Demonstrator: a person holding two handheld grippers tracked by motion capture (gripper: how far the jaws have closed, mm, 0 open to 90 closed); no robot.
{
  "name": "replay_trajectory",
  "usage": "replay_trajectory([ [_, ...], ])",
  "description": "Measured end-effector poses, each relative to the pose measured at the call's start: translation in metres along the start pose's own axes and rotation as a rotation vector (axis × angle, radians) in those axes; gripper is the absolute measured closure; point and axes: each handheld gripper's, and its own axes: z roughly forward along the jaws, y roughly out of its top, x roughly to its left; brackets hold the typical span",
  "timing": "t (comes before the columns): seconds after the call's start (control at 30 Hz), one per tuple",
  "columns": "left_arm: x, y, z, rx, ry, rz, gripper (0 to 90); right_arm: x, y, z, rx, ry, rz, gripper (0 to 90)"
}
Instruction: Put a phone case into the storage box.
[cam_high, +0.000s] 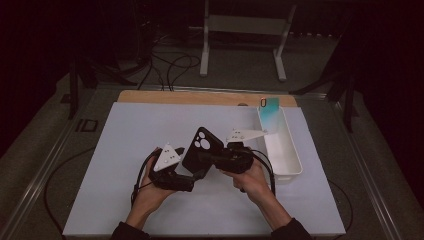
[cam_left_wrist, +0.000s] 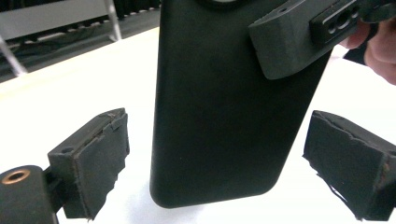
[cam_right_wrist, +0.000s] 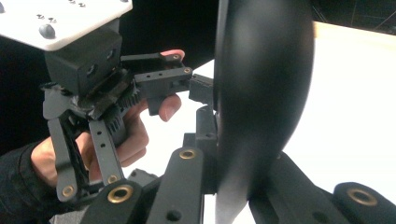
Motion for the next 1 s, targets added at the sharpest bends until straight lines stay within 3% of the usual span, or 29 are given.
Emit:
replay_trajectory([
  [0.17, 0.003, 0.0, 0.0, 0.008, -0.065, -0.031, 2.3, 0.002, 0.0, -0.003, -0.001, 0.029, -0.027, 85.8],
  [0.27, 0.003, 0.0, 0.001, 0.014, -0.085, -0.026, 1.9, 0.005, 0.001, -0.005, -0.008, 0.057, -0.054, 85.8],
  [0.37, 0.001, -0.001, 0.001, 0.022, -0.144, -0.011, 5.2, 0.008, 0.001, -0.005, 0.003, 0.092, -0.084, 85.8],
  [0.43, -0.001, -0.001, 0.002, 0.026, -0.155, -0.003, 7.1, 0.008, 0.001, -0.005, 0.003, 0.108, -0.093, 85.8],
  [0.5, -0.003, -0.002, 0.003, 0.036, -0.181, 0.013, 13.0, 0.011, 0.001, -0.005, 0.01, 0.135, -0.125, 85.8],
  [0.77, -0.003, -0.002, 0.003, 0.05, -0.218, 0.027, 33.6, 0.011, 0.002, -0.005, 0.022, 0.14, -0.149, 85.8],
  [0.8, -0.004, -0.003, 0.004, 0.059, -0.215, 0.037, 33.6, 0.011, 0.002, -0.005, 0.022, 0.134, -0.149, 85.6],
  [0.87, -0.003, -0.004, 0.003, 0.064, -0.215, 0.039, 45.5, 0.007, 0.002, -0.006, 0.043, 0.088, -0.18, 84.7],
  [1.0, -0.002, -0.004, 0.003, 0.06, -0.232, 0.036, 57.9, 0.004, 0.002, -0.01, 0.051, 0.065, -0.188, 78.9],
])
